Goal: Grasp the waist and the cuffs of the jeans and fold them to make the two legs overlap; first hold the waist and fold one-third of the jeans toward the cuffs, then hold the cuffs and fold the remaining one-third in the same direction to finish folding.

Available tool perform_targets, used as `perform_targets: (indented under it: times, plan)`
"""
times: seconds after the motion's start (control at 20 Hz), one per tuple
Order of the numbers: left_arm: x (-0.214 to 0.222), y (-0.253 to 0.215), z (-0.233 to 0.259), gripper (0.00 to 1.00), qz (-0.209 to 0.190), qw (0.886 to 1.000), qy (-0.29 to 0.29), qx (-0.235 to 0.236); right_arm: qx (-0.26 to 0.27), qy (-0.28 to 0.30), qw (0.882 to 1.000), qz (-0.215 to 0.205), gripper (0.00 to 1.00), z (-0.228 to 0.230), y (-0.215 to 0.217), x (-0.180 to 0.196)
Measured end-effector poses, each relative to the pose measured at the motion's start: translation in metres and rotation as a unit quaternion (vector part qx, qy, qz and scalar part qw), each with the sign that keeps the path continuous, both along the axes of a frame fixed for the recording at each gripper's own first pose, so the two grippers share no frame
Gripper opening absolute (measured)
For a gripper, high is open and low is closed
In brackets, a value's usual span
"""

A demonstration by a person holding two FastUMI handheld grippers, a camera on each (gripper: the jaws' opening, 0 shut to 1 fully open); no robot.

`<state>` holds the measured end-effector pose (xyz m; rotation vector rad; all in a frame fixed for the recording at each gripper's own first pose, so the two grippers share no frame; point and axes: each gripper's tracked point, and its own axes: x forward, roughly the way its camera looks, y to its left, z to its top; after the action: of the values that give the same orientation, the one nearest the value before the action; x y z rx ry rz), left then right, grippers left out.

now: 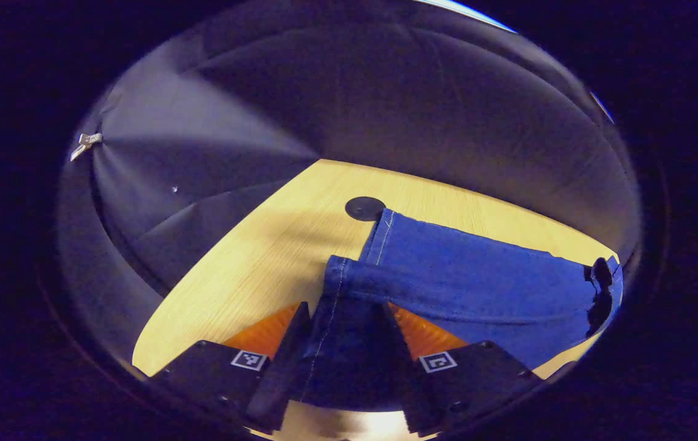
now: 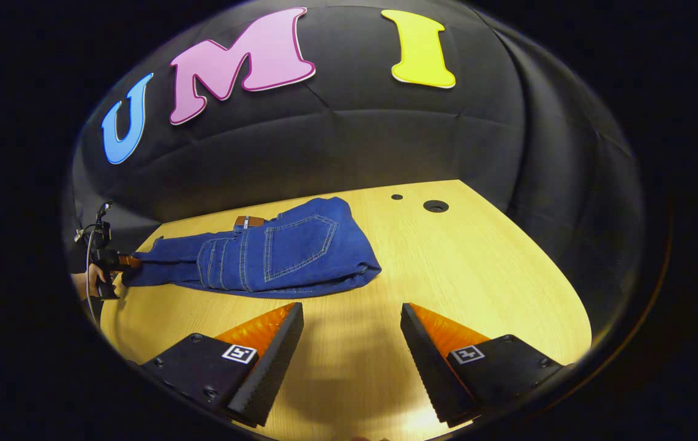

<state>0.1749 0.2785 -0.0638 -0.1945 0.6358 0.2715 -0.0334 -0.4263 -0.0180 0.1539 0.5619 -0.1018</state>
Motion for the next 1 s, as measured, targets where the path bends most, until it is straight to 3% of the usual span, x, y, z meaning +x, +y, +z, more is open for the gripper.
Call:
perform_targets:
  times: [0.05,0.1,0.15,0.2,0.35,0.45,0.65,1.0]
  plan:
    - [0.004,-0.008,0.003,0.68,-0.005,1.000,-0.012,-0.010,-0.001,0.004,1.000,0.003,0.98,-0.004,0.004,-0.001]
    - [0.006,-0.014,0.008,0.36,-0.006,1.000,-0.019,-0.017,0.001,0.008,1.000,0.007,0.98,-0.006,0.008,-0.001]
    - [0.006,-0.019,0.004,0.27,-0.004,1.000,-0.020,-0.021,0.002,0.009,1.000,0.011,0.99,-0.007,0.012,-0.001]
    - [0.007,-0.022,0.000,0.09,-0.009,0.999,-0.016,-0.029,0.001,0.008,1.000,0.012,0.99,-0.007,0.014,-0.001]
    - [0.004,-0.050,0.013,0.06,-0.024,0.990,-0.025,-0.139,0.004,0.010,1.000,0.010,0.98,-0.010,0.014,0.000]
    - [0.007,-0.046,0.039,0.06,-0.021,0.991,-0.061,-0.119,0.016,0.010,1.000,0.003,0.99,-0.007,0.011,0.002]
    - [-0.004,-0.047,0.068,0.06,-0.055,0.992,-0.070,-0.091,0.016,-0.008,1.000,-0.013,0.98,0.009,-0.005,0.005]
    - [-0.002,-0.100,0.166,0.06,-0.106,0.985,-0.119,-0.072,0.014,-0.021,0.999,-0.022,0.98,0.030,-0.021,-0.003]
